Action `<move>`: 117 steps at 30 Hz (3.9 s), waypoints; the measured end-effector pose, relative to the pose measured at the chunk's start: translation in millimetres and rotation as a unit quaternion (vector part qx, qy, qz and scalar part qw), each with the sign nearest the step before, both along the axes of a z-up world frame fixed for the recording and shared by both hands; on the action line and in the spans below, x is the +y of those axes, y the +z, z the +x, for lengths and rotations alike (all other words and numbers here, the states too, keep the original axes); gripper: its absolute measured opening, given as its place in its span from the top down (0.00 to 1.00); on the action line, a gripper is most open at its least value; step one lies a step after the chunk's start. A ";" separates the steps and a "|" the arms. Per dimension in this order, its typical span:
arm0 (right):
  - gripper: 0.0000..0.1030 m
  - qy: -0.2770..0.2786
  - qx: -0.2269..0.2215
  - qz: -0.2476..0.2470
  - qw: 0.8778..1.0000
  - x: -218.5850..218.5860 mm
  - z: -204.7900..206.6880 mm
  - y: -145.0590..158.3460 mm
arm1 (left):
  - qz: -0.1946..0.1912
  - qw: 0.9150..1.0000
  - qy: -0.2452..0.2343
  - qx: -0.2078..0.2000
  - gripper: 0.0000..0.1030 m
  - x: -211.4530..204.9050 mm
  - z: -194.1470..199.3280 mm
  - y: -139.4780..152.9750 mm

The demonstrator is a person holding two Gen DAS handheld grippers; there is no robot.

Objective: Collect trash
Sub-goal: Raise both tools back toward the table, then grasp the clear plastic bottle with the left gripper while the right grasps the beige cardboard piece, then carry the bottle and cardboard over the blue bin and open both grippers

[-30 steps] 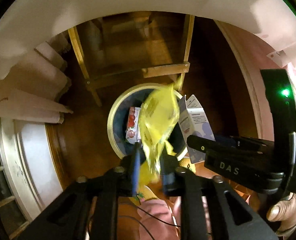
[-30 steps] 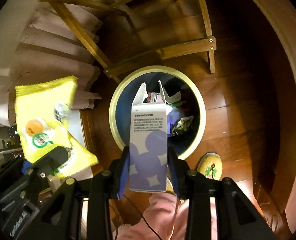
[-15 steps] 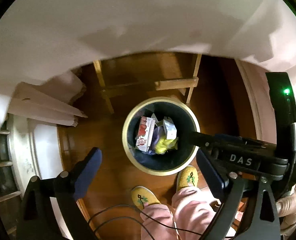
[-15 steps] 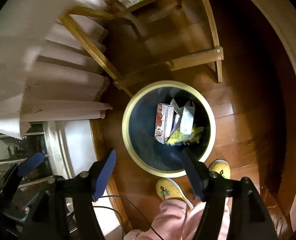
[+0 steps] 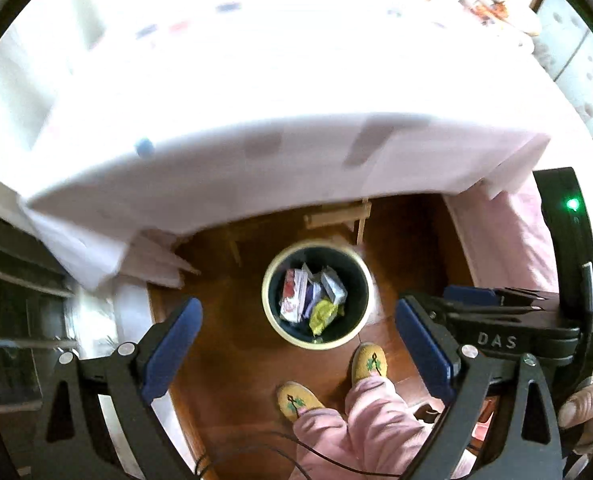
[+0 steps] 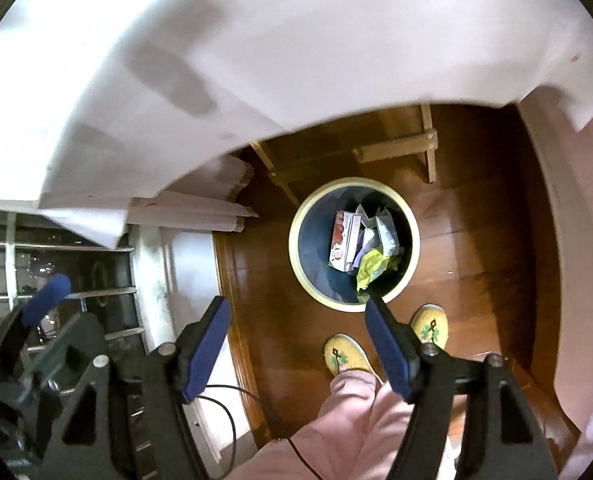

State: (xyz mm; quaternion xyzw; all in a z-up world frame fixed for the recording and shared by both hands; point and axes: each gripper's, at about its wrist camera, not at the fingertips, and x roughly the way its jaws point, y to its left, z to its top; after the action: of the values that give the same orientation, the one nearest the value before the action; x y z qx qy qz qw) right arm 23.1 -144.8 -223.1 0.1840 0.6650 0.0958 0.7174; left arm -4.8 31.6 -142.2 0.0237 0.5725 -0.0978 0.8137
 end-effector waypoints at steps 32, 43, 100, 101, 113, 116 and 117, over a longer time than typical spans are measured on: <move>0.32 -0.009 -0.245 -0.072 0.967 3.7 101.5 226.0 | -0.005 0.976 0.010 -0.216 0.06 21.4 89.9 222.2; 0.32 0.012 -0.236 -0.063 0.970 -26.0 282.4 197.5 | 0.033 0.984 0.082 -0.155 0.06 -14.6 263.4 185.4; 0.76 0.051 -0.184 0.001 0.982 -79.7 474.5 85.1 | -0.008 0.985 0.170 -0.002 0.74 -84.7 522.3 6.0; 0.76 0.053 -0.182 0.003 0.982 -77.3 465.6 86.4 | -0.009 0.986 0.164 -0.003 0.74 -83.9 509.8 8.6; 0.76 0.058 -0.181 0.011 0.982 -40.0 345.9 119.4 | -0.024 0.994 0.102 -0.025 0.74 -58.5 335.5 52.2; 0.76 0.055 -0.183 0.014 0.982 -27.8 305.3 132.5 | -0.028 0.995 0.086 -0.035 0.74 -43.5 290.6 68.3; 0.76 0.052 -0.182 0.017 0.982 -22.9 289.0 136.8 | -0.030 0.996 0.080 -0.038 0.74 -38.1 278.3 74.3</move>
State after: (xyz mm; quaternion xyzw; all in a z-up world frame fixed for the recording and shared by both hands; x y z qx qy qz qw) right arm 312.1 -167.7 -86.3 0.1403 0.5306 0.1761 0.8172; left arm 273.5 -6.5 -67.9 -0.0430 0.5380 -0.0486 0.8404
